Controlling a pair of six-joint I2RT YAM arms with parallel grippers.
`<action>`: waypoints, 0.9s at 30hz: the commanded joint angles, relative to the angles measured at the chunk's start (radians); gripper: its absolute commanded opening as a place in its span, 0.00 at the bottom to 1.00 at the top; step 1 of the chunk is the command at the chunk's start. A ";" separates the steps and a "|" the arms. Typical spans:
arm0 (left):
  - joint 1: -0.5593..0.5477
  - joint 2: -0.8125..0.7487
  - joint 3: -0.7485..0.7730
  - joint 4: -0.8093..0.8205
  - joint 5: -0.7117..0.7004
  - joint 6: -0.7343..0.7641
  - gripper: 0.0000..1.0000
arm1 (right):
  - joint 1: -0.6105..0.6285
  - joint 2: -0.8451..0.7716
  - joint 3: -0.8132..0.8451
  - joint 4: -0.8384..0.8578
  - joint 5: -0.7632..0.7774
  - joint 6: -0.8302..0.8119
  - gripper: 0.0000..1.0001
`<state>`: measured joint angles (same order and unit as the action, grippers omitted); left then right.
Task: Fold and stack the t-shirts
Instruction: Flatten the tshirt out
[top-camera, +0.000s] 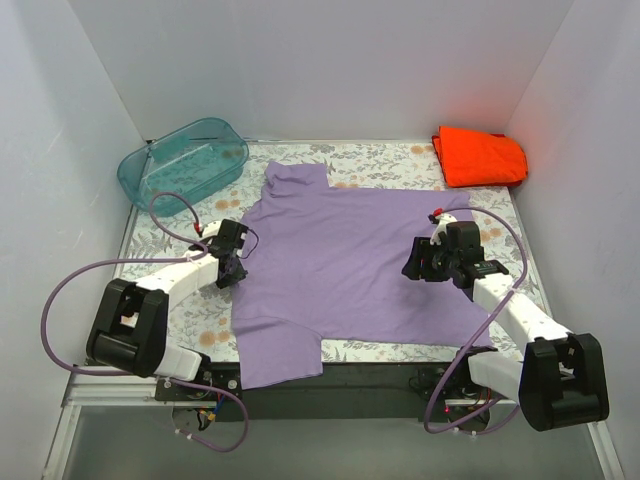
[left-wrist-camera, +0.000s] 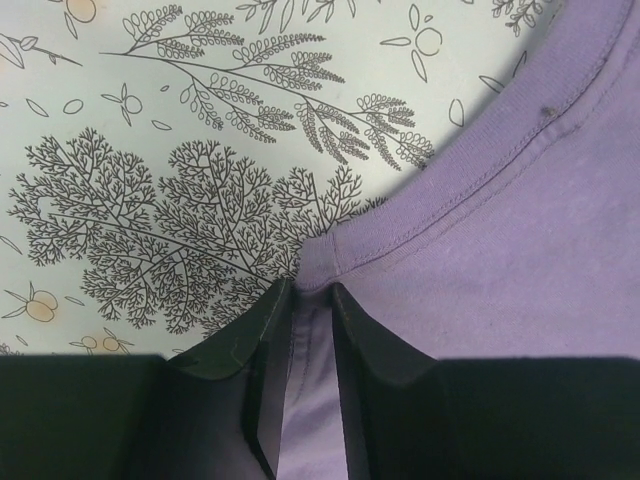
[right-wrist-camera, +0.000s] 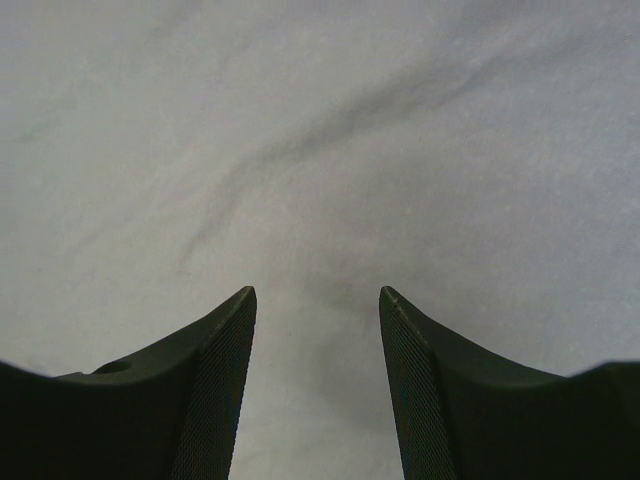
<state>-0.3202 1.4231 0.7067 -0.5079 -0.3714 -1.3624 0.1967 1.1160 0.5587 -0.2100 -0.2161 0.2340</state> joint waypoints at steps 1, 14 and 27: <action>0.018 -0.023 -0.029 -0.014 -0.058 -0.049 0.20 | 0.000 -0.028 -0.002 0.021 -0.002 0.011 0.59; 0.182 -0.032 -0.036 -0.027 -0.095 -0.079 0.14 | 0.000 -0.081 0.015 -0.084 0.237 0.068 0.62; 0.181 -0.254 0.049 -0.038 0.083 0.031 0.51 | -0.003 -0.016 0.142 -0.135 0.282 0.037 0.61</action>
<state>-0.1394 1.1801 0.6884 -0.5537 -0.3744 -1.3869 0.1967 1.0721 0.6281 -0.3553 0.0498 0.2810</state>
